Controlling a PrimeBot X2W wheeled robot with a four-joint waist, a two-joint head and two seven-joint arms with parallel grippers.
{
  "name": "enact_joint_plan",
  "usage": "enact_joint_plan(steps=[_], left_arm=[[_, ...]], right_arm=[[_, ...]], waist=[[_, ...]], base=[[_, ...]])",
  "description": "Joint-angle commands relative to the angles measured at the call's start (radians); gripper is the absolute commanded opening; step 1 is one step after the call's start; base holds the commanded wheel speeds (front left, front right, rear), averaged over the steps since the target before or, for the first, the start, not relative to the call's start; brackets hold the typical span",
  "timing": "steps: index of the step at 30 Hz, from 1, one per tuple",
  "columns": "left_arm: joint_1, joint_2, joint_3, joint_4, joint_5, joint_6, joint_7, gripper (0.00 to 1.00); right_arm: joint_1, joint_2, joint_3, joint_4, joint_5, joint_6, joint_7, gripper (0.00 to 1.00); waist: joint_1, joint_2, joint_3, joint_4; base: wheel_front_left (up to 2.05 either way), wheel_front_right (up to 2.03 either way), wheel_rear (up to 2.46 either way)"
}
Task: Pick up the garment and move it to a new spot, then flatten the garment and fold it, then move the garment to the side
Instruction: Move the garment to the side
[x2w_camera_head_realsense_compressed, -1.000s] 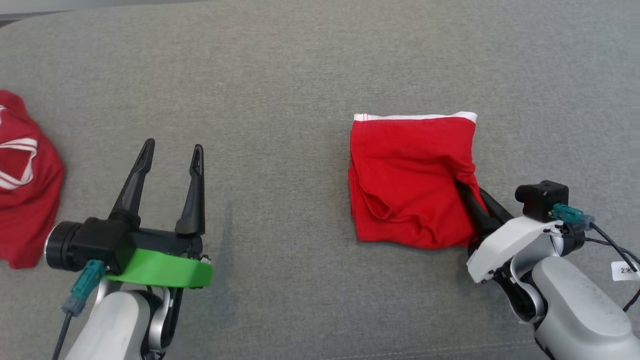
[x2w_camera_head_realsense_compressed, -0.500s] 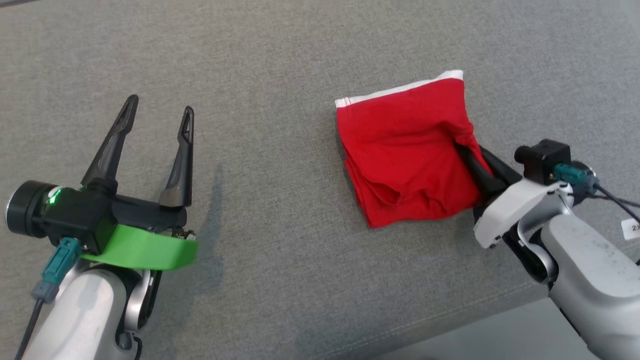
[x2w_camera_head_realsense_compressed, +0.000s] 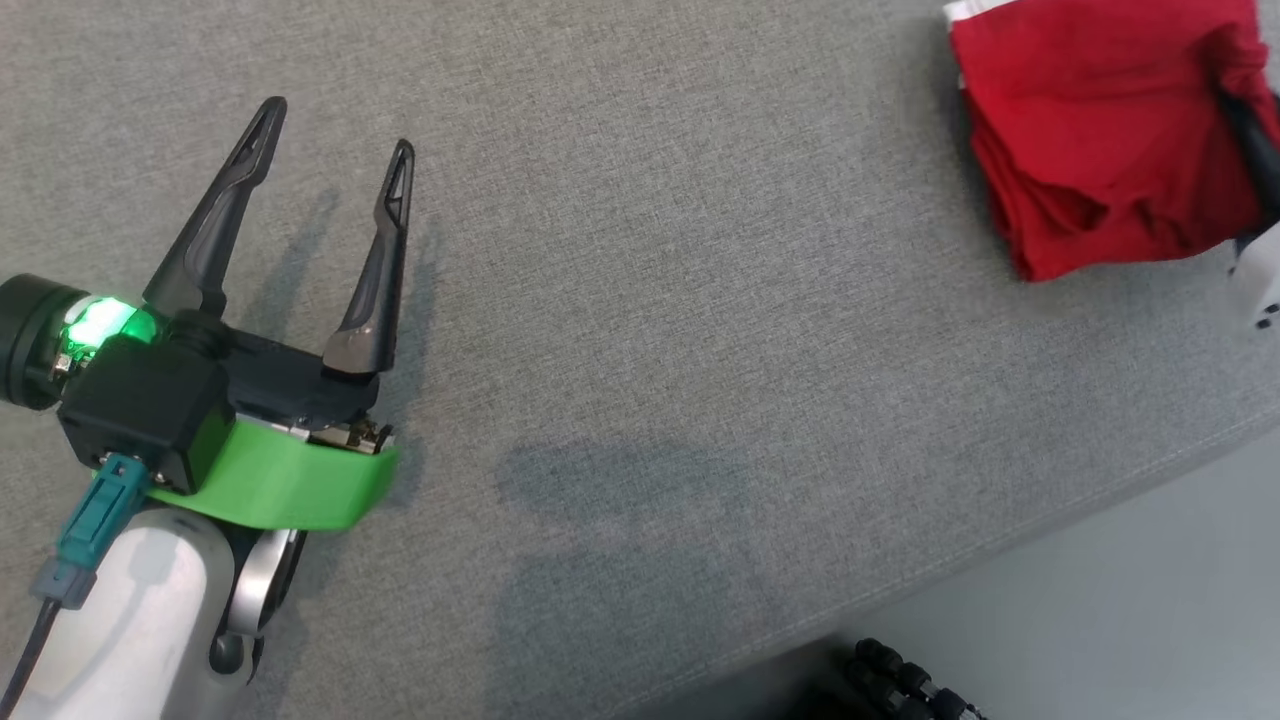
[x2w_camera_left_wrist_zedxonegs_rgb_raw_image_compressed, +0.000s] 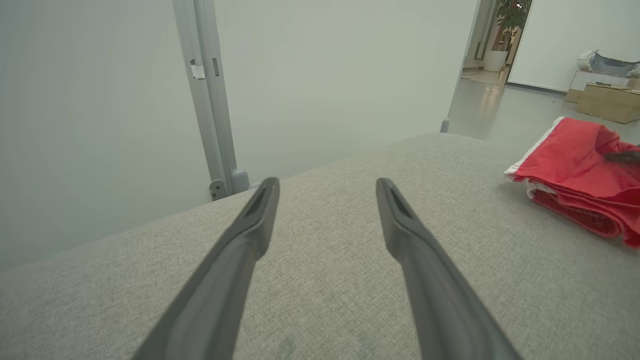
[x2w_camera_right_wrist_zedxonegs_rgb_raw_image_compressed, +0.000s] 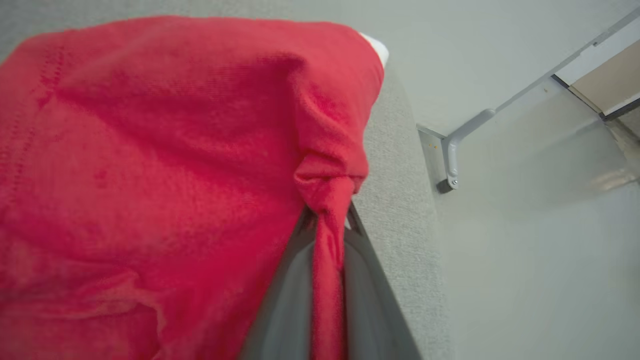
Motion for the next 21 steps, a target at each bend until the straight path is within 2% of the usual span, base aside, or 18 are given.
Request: enact_joint_plan(steps=[1,3,9,10,11,17,21], left_arm=[[-0.026,0.011,-0.001,-0.011,0.007,-0.007,0.005,1.0],[-0.038,0.014,-0.007,-0.022,0.014,-0.012,0.014,1.0],[-0.067,0.021,-0.02,-0.05,0.027,-0.016,0.036,1.0],[-0.071,0.023,-0.021,-0.054,0.03,-0.018,0.04,1.0],[-0.073,0.024,-0.022,-0.056,0.03,-0.019,0.042,1.0],[-0.077,0.019,-0.028,-0.05,0.03,-0.015,0.036,1.0],[-0.056,0.009,-0.029,-0.03,0.018,-0.007,0.017,1.0]], right_arm=[[-0.025,-0.016,-0.029,0.025,0.007,-0.002,-0.01,0.0],[-0.039,-0.032,-0.062,0.058,0.003,-0.002,-0.015,0.0],[-0.096,-0.009,-0.13,0.15,-0.011,-0.002,-0.021,0.0],[-0.104,0.0,-0.148,0.173,-0.011,-0.002,-0.021,0.42],[-0.111,0.01,-0.164,0.198,-0.014,-0.002,-0.02,1.0],[-0.136,0.057,-0.293,0.273,-0.058,-0.002,-0.021,1.0],[-0.087,0.089,-0.427,0.216,-0.104,-0.002,-0.021,1.0]], waist=[[-0.0001,0.0,0.036,-0.028],[-0.0001,0.0,0.046,-0.029],[-0.0001,0.0,0.077,-0.022],[-0.0001,0.0,0.081,-0.02],[-0.0001,0.0,0.084,-0.018],[-0.0001,0.0,0.085,-0.003],[-0.0001,0.0,0.057,0.002]], base=[[0.0,0.0,0.0],[0.0,0.0,0.0],[0.0,0.0,0.0],[0.0,0.0,0.0],[0.0,0.0,0.0],[0.0,0.0,0.0],[0.0,0.0,0.0]])
